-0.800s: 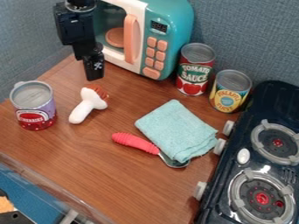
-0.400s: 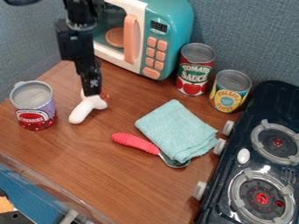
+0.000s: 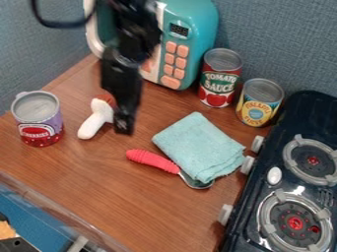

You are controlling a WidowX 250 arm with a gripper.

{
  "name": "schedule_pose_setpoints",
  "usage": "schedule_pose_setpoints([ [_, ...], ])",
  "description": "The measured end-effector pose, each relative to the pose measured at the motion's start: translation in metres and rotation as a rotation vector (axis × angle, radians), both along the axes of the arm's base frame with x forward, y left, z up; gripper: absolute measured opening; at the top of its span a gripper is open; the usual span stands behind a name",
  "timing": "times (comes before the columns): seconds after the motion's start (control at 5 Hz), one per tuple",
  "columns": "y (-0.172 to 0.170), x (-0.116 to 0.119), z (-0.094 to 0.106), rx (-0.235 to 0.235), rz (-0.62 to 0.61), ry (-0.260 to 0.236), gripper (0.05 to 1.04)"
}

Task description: Pick up red spoon, pushed mushroom with it to the lower right corner of the table, placed spoon besides can

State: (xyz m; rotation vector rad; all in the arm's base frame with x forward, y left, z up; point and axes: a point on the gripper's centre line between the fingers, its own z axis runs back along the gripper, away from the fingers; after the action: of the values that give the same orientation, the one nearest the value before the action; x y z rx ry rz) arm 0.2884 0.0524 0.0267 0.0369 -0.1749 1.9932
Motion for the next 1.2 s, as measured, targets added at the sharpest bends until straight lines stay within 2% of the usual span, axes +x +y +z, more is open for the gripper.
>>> schedule_pose_setpoints([
  [0.2, -0.013, -0.003, -0.017, 0.044, -0.237, 0.06, 1.001],
  [0.4, -0.02, -0.015, -0.03, 0.109, -0.405, 0.082, 1.001],
  [0.6, -0.022, -0.022, -0.035, 0.133, -0.427, 0.086, 1.001],
  [1.0, -0.033, -0.023, -0.045, 0.147, -0.416, 0.088, 1.001],
  [1.2, -0.037, -0.02, -0.046, 0.122, -0.368, 0.098, 1.001],
])
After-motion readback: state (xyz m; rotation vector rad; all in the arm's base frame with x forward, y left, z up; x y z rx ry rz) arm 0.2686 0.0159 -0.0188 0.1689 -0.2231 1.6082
